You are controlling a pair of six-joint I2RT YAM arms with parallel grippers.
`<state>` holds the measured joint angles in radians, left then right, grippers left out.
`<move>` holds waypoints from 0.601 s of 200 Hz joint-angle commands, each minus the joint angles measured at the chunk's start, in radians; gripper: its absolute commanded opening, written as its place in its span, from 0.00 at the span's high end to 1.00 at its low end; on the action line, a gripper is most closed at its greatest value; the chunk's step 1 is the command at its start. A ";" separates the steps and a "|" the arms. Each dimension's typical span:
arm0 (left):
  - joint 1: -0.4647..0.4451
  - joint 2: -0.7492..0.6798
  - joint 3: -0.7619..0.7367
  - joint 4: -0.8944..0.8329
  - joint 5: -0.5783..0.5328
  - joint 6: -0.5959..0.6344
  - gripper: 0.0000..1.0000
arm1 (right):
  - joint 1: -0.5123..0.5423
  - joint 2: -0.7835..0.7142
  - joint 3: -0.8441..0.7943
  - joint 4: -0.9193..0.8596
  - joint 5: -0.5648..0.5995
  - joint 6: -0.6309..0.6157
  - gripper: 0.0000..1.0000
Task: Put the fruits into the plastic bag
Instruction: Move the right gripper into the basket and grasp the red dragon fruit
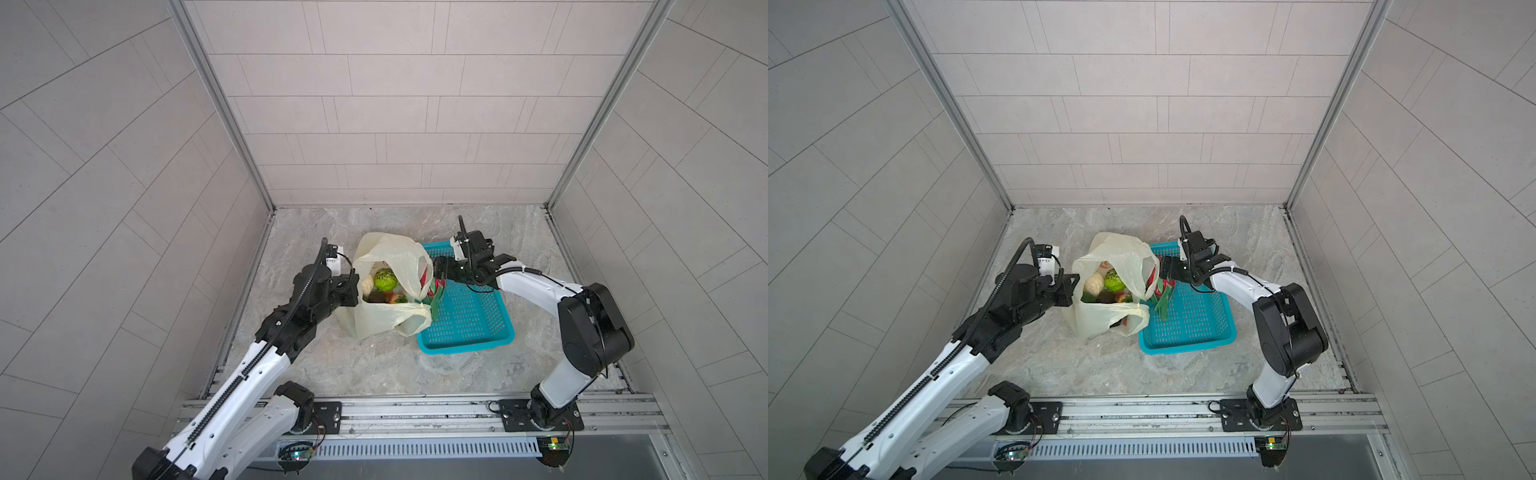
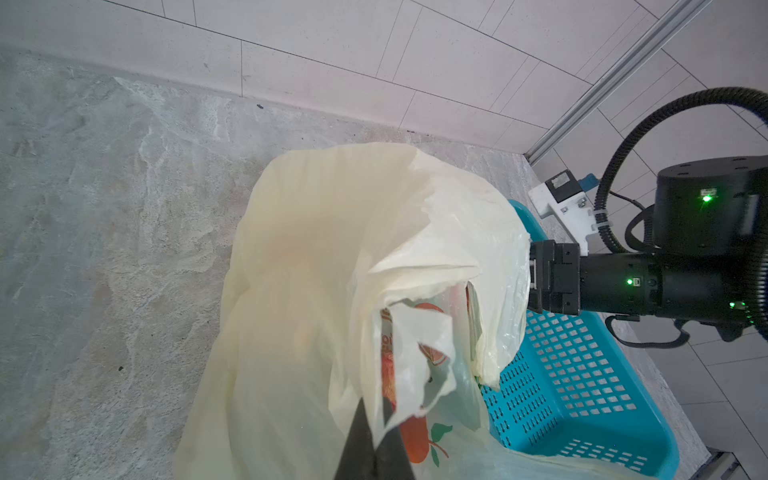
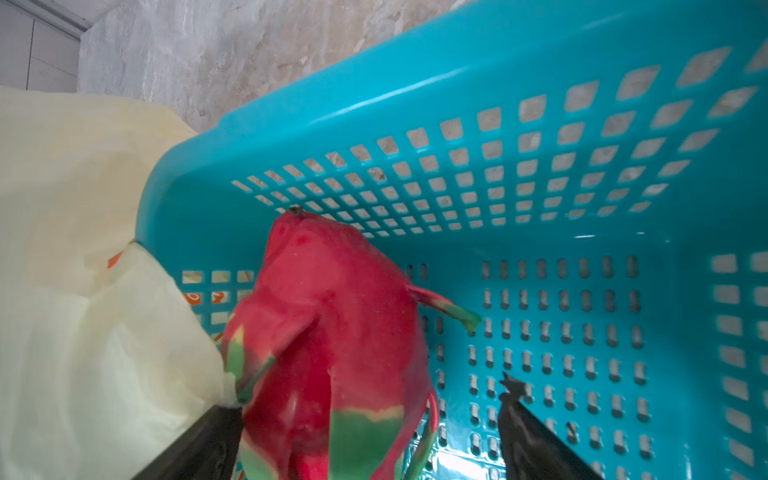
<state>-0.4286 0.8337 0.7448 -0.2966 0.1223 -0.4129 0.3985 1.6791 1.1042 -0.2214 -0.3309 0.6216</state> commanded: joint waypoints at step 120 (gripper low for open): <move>-0.004 0.000 0.005 0.004 -0.003 0.015 1.00 | 0.039 0.195 0.123 -0.147 0.113 0.027 0.07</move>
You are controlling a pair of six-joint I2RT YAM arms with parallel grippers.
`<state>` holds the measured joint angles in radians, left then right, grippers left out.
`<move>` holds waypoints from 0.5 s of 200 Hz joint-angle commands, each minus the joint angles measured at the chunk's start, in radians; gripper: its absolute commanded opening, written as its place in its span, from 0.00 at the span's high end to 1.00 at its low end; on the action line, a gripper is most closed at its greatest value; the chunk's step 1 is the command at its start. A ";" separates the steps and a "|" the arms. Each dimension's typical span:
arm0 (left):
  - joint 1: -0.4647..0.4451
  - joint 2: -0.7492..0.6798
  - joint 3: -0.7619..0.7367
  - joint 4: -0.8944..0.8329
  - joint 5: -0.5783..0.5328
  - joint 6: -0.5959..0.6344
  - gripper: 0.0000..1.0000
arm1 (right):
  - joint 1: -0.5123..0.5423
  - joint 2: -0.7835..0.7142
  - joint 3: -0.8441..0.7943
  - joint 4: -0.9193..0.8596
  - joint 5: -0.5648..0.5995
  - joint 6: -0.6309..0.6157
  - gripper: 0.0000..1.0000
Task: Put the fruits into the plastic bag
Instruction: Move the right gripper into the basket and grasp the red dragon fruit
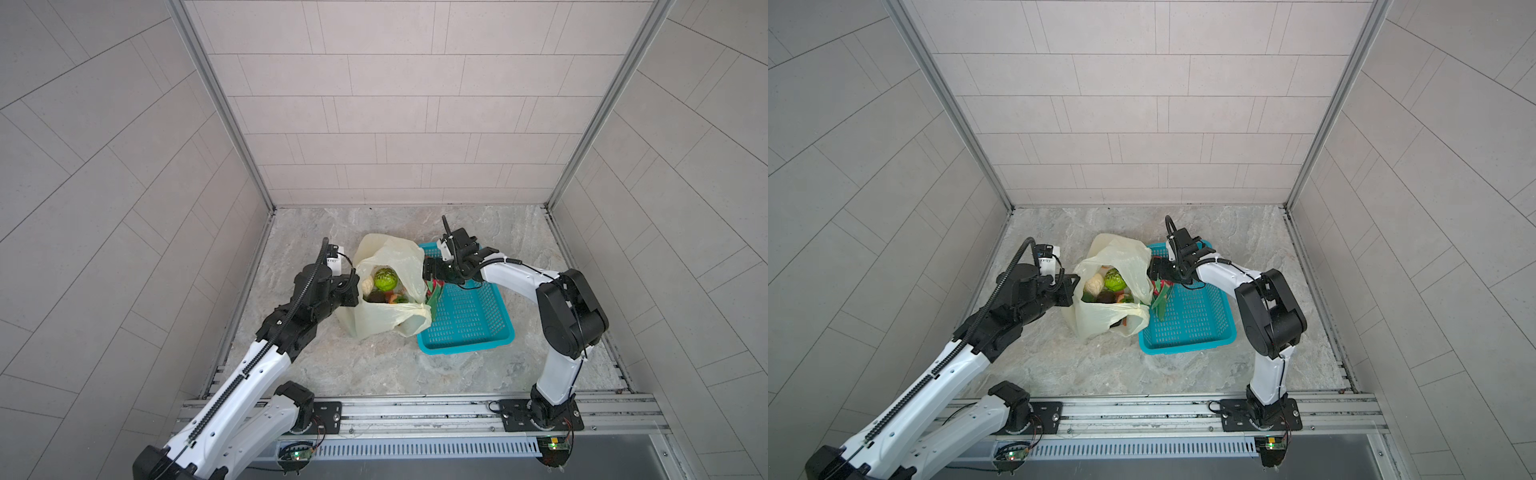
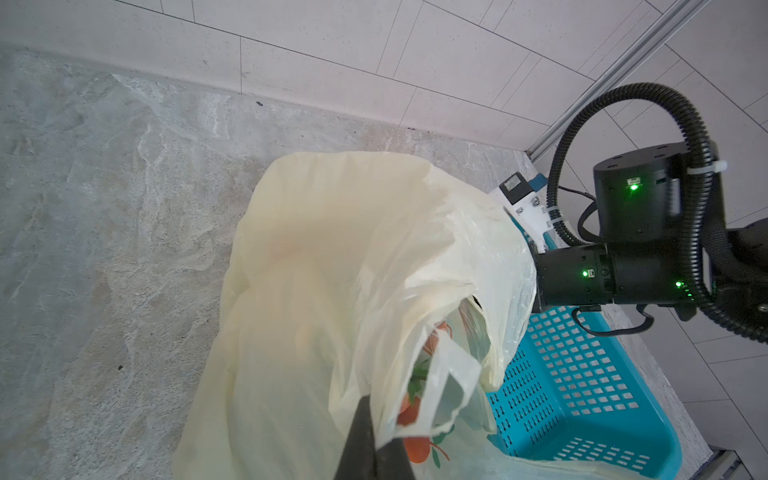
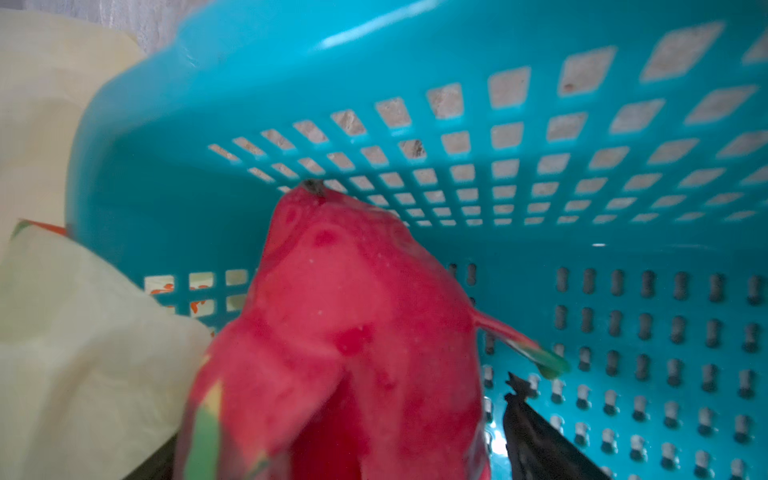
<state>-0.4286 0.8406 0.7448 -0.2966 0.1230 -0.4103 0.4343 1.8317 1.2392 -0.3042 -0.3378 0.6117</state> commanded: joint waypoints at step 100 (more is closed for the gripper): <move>-0.003 -0.011 0.006 -0.005 -0.007 0.015 1.00 | -0.069 -0.082 -0.152 -0.093 0.316 0.148 0.09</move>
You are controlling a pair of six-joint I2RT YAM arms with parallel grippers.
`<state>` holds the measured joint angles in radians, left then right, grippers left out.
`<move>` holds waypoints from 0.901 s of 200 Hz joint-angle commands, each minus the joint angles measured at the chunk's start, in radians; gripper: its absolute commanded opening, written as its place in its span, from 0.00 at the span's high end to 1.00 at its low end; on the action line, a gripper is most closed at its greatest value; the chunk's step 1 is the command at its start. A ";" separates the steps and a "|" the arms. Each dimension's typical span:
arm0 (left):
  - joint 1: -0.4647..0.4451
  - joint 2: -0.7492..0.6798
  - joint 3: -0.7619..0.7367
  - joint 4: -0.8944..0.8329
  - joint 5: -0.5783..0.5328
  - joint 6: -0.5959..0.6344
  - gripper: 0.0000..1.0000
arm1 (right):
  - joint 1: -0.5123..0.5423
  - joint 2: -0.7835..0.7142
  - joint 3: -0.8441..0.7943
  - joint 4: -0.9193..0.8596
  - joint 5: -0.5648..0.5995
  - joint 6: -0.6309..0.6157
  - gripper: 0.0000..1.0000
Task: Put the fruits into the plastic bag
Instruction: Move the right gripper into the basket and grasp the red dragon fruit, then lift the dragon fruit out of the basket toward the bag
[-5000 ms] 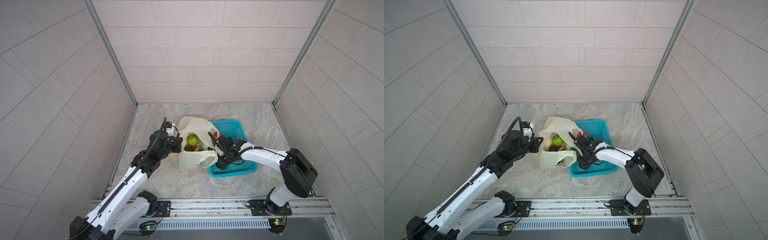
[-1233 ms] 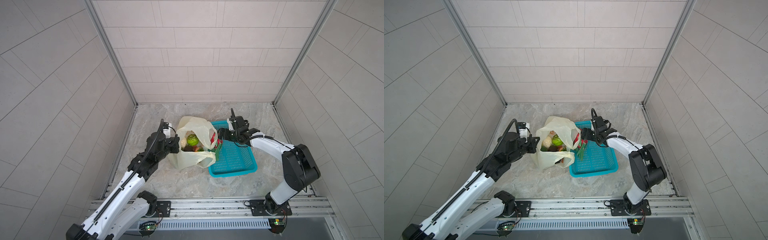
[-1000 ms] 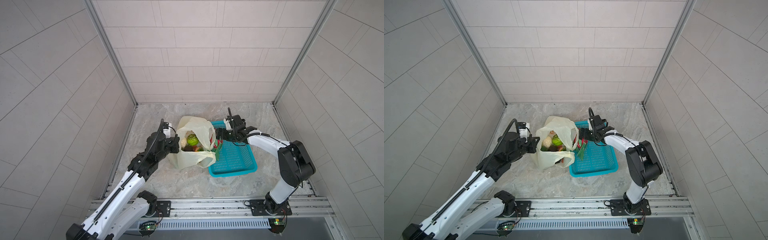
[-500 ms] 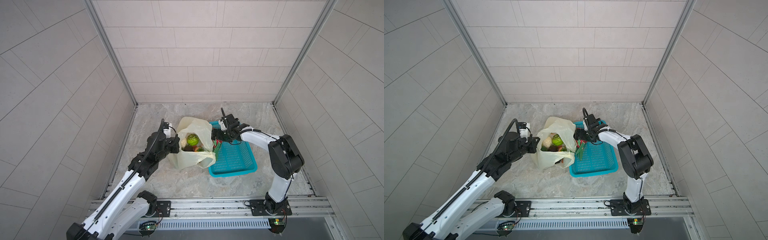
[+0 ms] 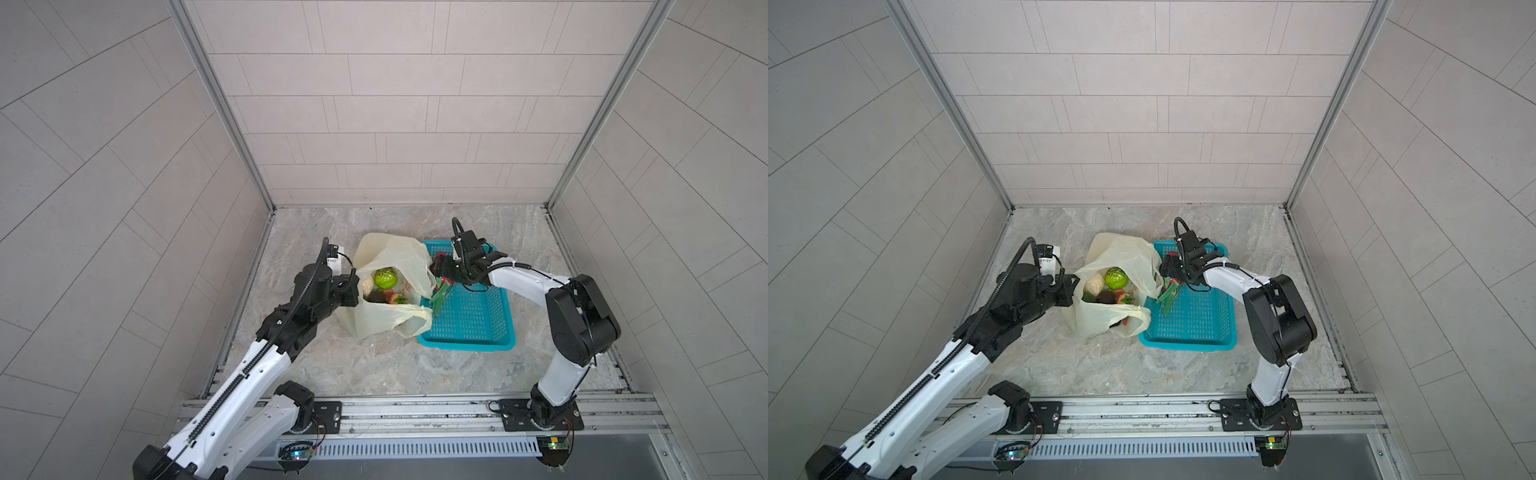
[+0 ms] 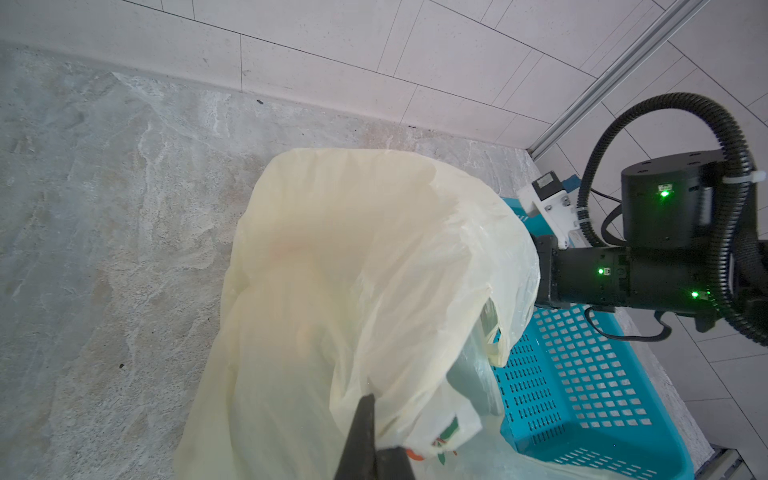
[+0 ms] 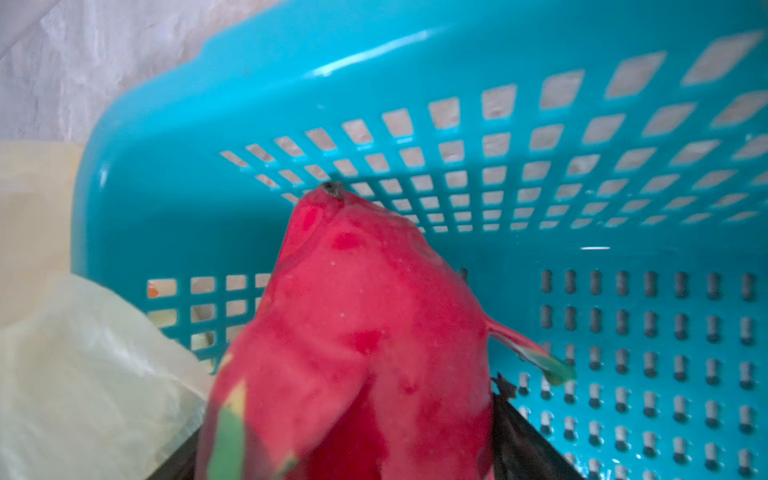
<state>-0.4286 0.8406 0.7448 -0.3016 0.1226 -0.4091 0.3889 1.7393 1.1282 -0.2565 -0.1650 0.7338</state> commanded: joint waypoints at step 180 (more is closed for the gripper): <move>-0.004 -0.023 -0.003 0.001 -0.005 0.010 1.00 | -0.149 -0.100 -0.041 -0.038 -0.102 -0.033 0.00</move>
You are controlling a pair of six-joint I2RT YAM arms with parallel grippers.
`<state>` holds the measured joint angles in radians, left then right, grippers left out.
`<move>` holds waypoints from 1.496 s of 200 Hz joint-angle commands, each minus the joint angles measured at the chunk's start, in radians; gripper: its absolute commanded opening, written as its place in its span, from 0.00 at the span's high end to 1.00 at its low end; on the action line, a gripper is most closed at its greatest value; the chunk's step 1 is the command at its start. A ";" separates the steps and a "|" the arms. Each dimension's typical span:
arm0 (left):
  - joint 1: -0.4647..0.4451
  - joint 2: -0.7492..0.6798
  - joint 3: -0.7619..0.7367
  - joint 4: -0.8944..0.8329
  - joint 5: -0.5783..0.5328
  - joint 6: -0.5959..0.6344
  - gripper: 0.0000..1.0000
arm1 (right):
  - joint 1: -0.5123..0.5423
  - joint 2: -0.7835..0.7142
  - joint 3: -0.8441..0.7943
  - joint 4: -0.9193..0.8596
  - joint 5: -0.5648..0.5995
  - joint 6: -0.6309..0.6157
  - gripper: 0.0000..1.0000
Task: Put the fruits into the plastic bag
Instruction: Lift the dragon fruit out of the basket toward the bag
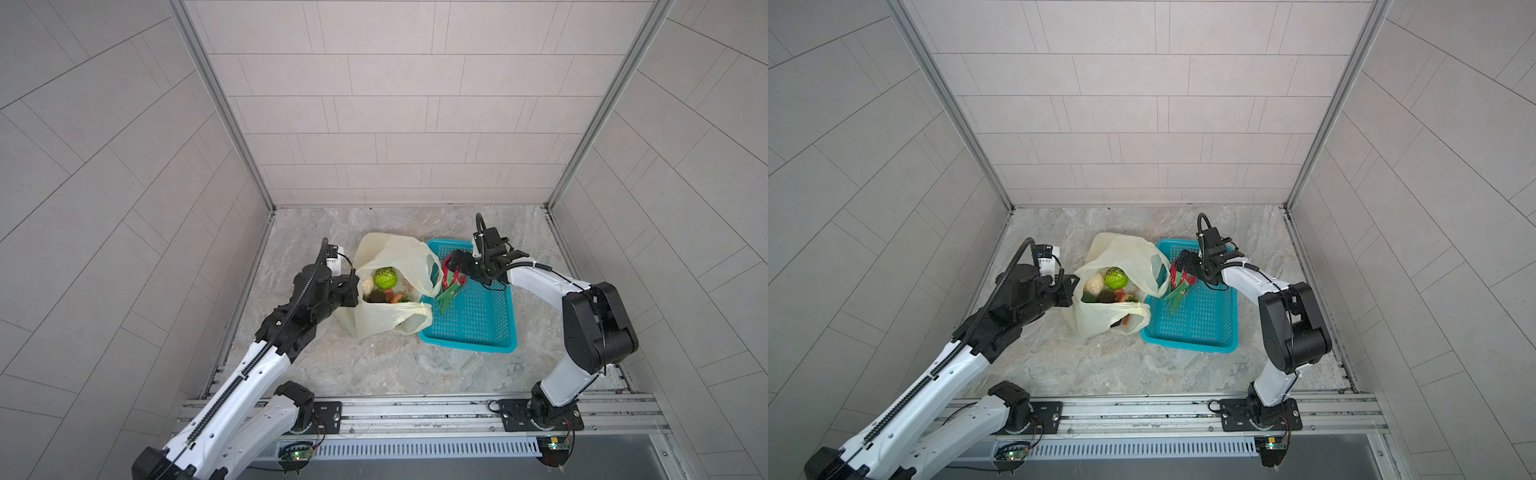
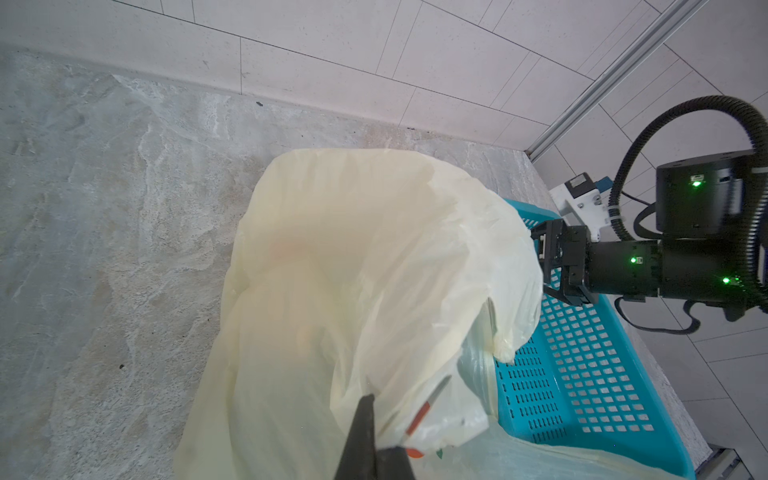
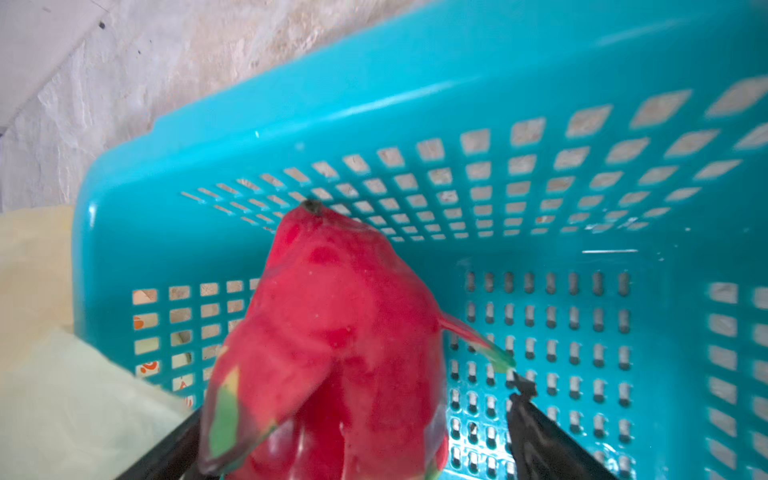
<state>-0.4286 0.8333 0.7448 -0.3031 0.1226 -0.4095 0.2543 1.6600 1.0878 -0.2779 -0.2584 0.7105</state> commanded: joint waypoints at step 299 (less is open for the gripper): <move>-0.002 0.004 0.007 0.004 0.001 0.021 1.00 | 0.012 0.080 0.047 -0.062 0.025 0.060 0.78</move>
<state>-0.4286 0.8375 0.7448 -0.3031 0.1257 -0.4026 0.2836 1.7733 1.1774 -0.2420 -0.2447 0.7868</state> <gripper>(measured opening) 0.043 0.520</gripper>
